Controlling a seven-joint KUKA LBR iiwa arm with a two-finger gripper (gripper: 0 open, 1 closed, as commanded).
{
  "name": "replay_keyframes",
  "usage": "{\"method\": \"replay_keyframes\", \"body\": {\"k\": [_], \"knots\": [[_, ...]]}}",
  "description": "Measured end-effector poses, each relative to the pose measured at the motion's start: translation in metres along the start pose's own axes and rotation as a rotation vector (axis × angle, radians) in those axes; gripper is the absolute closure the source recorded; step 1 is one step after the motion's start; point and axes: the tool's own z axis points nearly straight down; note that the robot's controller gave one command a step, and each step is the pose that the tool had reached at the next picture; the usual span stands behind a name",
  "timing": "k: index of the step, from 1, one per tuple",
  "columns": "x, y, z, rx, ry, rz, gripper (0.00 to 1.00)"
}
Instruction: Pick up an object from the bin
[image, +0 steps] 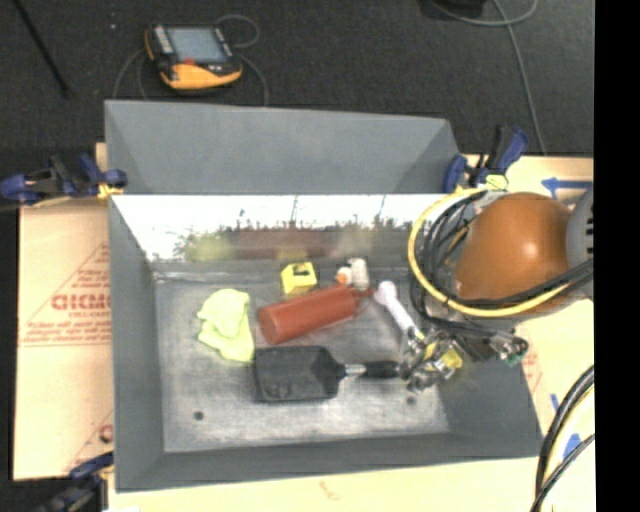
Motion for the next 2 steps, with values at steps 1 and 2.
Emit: {"method": "replay_keyframes", "body": {"k": [1,2], "knots": [[-0.008,0.007,-0.024,-0.003,-0.002,0.036,1.0],[0.004,0.004,-0.066,-0.004,0.002,0.003,1.0]]}}
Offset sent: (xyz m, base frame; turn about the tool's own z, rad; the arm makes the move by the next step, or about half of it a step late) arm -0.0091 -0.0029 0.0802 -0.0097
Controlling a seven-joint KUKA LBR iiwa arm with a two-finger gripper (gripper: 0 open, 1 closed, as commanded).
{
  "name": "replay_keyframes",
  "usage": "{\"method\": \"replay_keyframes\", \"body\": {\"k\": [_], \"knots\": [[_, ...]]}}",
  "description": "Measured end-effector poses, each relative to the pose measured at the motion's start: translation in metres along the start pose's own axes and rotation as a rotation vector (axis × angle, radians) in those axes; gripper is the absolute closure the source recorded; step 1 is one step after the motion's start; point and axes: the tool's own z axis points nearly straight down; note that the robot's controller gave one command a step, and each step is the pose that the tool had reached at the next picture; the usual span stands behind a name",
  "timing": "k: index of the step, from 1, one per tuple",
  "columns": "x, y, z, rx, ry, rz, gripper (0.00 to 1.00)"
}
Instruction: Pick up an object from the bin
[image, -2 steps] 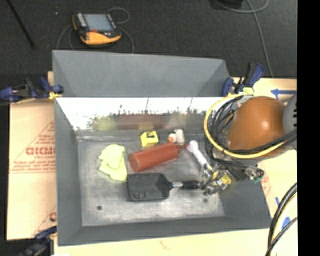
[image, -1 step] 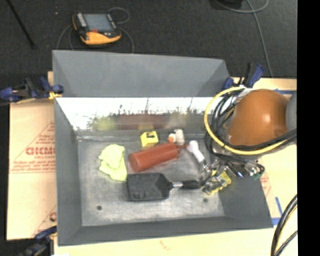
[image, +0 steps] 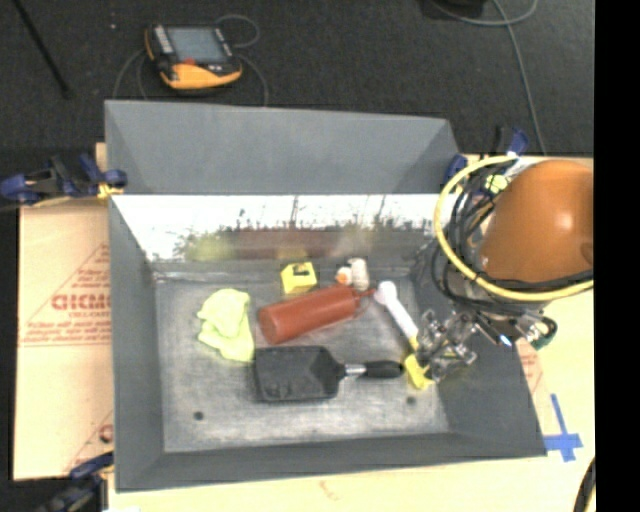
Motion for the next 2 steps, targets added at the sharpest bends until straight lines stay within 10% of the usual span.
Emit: {"method": "replay_keyframes", "body": {"k": [1,2], "knots": [[-0.02,-0.017,-0.041,0.004,-0.003,-0.007,1.0],[-0.081,0.047,0.051,0.0,-0.002,-0.038,0.0]]}}
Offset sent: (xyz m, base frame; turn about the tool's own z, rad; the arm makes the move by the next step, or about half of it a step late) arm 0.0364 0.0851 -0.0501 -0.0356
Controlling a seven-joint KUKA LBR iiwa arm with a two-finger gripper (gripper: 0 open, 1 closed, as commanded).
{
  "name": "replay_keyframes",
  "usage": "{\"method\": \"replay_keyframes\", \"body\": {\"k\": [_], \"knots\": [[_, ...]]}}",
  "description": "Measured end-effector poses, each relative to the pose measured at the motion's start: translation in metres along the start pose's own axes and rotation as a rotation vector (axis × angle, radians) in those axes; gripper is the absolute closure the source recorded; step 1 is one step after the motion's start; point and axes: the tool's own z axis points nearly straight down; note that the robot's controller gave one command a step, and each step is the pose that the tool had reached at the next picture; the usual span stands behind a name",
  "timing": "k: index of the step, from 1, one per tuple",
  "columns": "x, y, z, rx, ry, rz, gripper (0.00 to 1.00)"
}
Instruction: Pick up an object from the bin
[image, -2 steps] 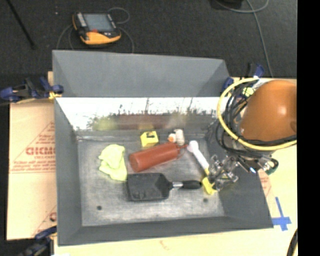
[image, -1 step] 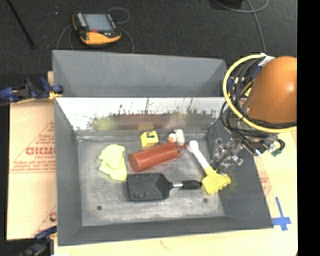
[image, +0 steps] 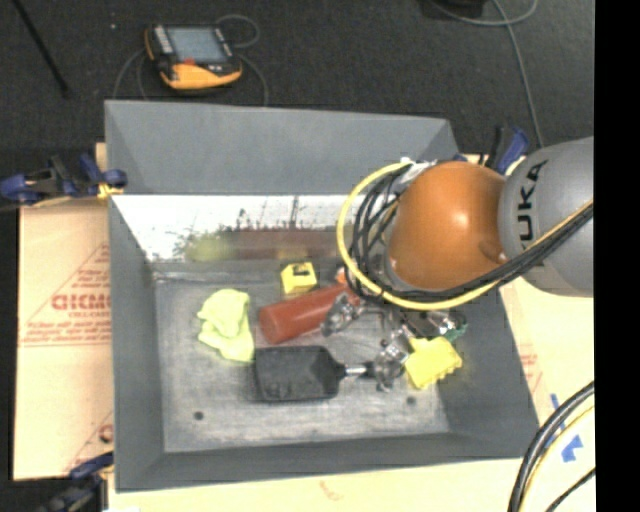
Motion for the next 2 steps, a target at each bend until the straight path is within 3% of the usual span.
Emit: {"method": "replay_keyframes", "body": {"k": [1,2], "knots": [[-0.0001,-0.0014,-0.0012,0.002,-0.002,0.003,1.0],[-0.0001,-0.0014,-0.0011,0.002,-0.002,0.004,1.0]]}}
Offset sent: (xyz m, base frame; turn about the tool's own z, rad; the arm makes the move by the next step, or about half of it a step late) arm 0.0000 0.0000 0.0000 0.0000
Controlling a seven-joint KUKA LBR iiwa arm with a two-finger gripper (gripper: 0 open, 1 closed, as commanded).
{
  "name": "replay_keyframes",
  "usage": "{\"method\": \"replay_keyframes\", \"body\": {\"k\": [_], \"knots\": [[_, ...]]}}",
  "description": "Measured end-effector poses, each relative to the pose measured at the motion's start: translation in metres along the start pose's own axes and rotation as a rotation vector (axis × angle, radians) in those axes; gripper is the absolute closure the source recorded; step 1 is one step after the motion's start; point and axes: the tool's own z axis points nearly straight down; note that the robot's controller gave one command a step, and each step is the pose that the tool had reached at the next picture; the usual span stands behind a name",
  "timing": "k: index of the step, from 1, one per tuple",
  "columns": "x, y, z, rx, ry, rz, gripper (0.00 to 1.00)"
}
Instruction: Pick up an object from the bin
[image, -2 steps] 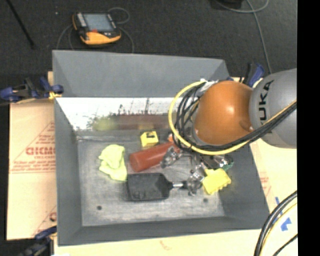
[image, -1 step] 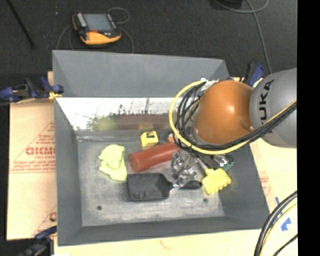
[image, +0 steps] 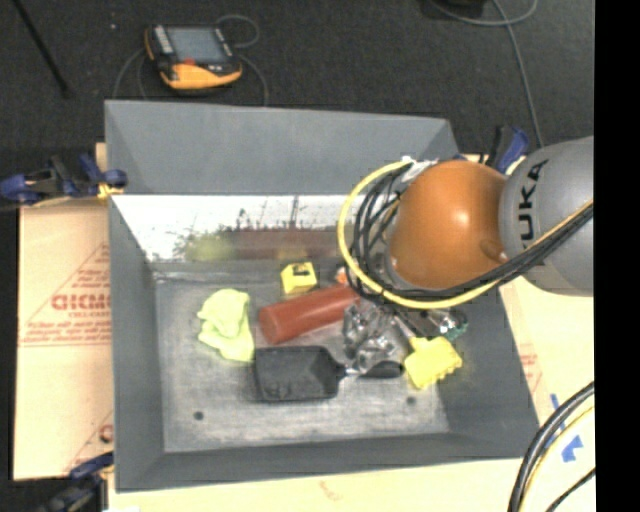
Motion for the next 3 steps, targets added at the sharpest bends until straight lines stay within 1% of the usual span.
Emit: {"method": "replay_keyframes", "body": {"k": [1,2,3], "knots": [[0.011,0.004,-0.004,0.0,0.002,-0.112,1.0],[0.03,0.006,-0.014,-0.001,0.004,-0.319,1.0],[0.01,-0.004,-0.127,0.001,0.0,-0.157,1.0]]}}
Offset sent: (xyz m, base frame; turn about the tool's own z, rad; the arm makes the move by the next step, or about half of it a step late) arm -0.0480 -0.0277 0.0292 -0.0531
